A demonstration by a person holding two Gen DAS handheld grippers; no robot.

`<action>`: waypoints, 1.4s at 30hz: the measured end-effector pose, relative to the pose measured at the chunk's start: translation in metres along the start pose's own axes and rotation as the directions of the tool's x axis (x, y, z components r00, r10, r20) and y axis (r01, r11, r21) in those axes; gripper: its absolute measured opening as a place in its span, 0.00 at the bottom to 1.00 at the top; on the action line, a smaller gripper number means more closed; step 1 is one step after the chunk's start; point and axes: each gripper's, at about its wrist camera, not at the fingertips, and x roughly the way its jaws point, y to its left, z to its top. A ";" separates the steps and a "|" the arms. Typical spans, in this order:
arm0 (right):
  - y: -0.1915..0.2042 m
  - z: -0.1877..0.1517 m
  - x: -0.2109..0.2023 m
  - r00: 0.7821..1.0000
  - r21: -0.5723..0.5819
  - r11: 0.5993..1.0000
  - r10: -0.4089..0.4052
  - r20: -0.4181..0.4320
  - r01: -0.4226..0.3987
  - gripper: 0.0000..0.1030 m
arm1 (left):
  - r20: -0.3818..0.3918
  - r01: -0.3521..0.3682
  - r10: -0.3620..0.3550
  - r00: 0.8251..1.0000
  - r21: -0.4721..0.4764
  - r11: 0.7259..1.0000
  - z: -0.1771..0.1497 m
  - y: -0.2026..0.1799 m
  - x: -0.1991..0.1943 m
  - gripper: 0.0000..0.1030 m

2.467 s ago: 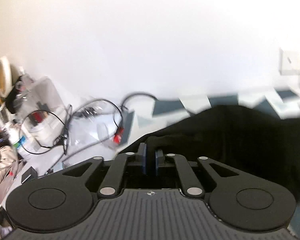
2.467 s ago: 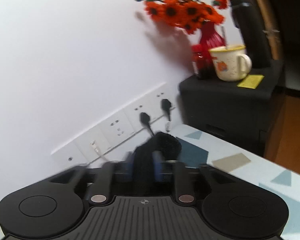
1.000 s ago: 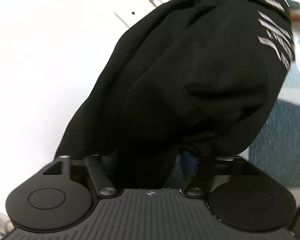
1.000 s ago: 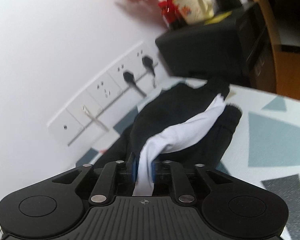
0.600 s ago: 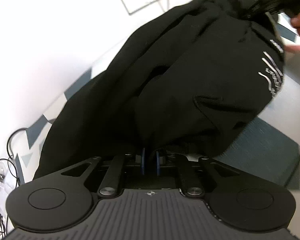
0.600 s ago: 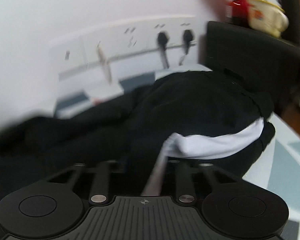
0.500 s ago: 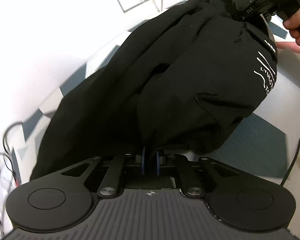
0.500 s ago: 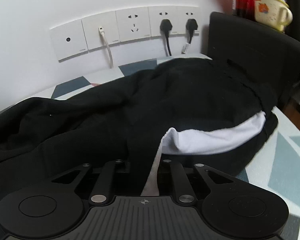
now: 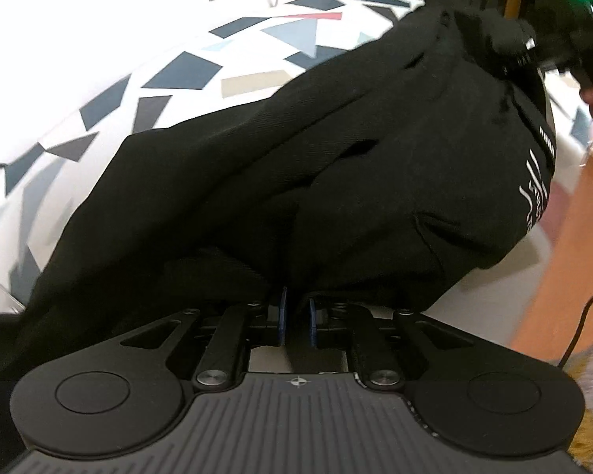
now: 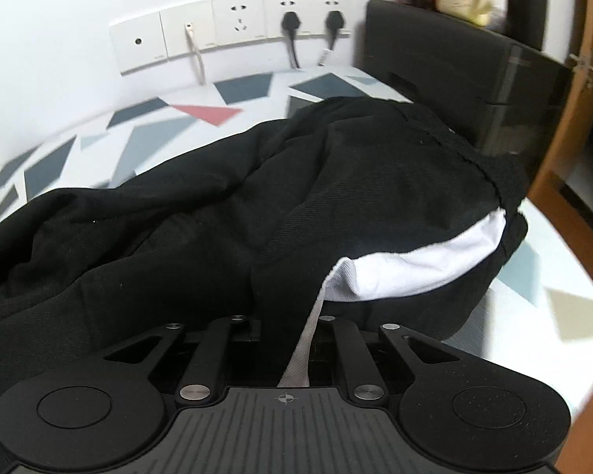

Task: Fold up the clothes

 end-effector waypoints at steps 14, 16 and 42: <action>0.030 0.012 -0.080 0.995 0.032 0.997 0.075 0.064 -0.077 0.45 | 0.133 -0.049 0.079 0.988 -0.217 0.975 -0.026 0.012 -0.064 0.53; 0.054 0.013 -0.093 0.992 -0.051 0.993 0.106 0.075 -0.102 0.48 | 0.137 -0.095 0.135 0.981 -0.269 0.959 -0.039 0.028 -0.069 0.54; 0.213 0.003 -0.129 0.930 -0.474 0.816 0.368 -0.014 -0.330 0.68 | -0.019 -0.284 0.367 0.930 -0.669 0.687 -0.097 0.108 -0.066 0.78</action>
